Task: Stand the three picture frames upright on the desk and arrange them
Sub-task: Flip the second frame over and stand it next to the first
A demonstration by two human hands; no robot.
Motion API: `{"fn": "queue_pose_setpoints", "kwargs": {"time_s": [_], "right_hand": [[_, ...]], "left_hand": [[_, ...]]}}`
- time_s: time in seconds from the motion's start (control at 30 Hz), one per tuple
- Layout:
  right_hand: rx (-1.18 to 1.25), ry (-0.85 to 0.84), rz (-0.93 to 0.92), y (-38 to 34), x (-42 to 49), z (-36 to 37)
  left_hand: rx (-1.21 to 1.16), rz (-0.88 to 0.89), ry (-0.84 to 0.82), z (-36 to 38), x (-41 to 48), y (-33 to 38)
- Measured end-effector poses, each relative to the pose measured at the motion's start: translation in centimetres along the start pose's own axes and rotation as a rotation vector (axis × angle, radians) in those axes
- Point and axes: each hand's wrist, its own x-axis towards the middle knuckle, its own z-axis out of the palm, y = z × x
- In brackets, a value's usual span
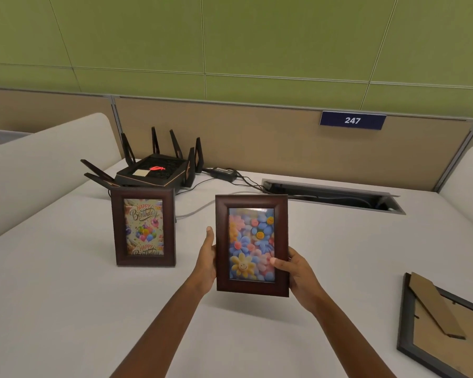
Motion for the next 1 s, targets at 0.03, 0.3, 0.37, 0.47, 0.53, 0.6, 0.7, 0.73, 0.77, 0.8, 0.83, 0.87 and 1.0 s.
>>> {"fn": "queue_pose_setpoints", "kwargs": {"time_s": [0.03,0.3,0.37,0.47,0.53,0.6,0.7,0.73,0.77,0.8,0.83,0.87,1.0], "right_hand": [[-0.005,-0.004,0.016,0.0,0.4,0.0],[-0.059,0.001,0.021,0.0,3.2,1.0],[-0.07,0.003,0.029,0.1,4.0,1.2],[-0.094,0.004,0.044,0.2,5.2,1.5],[-0.092,0.002,0.048,0.3,6.0,1.6],[-0.083,-0.002,0.05,0.3,6.6,1.8],[-0.084,-0.018,0.054,0.4,7.5,2.0],[-0.088,-0.026,0.056,0.4,7.8,2.0],[-0.094,-0.032,0.058,0.5,8.1,2.0],[-0.101,-0.035,0.061,0.6,8.3,2.0],[-0.106,-0.037,0.063,0.6,8.5,2.0],[-0.111,-0.038,0.066,0.7,8.8,1.9],[-0.129,-0.04,0.071,1.1,9.5,1.6]], "left_hand": [[0.01,0.003,0.007,-0.2,0.3,-0.1],[0.058,0.048,0.08,-0.5,1.9,0.9],[0.07,0.047,0.092,-0.7,2.4,1.2],[0.059,0.05,0.097,-1.0,3.0,1.6],[0.058,0.052,0.093,-1.3,3.5,1.8],[0.069,0.049,0.098,-1.5,3.9,2.1],[0.065,0.051,0.106,-1.7,4.6,2.3],[0.058,0.052,0.107,-1.8,4.9,2.4],[0.05,0.053,0.111,-1.9,5.1,2.4],[0.042,0.055,0.118,-2.0,5.4,2.4],[0.036,0.058,0.125,-2.1,5.6,2.4],[0.029,0.058,0.129,-2.1,5.8,2.4],[0.029,0.04,0.132,-2.1,6.4,2.3]]}}
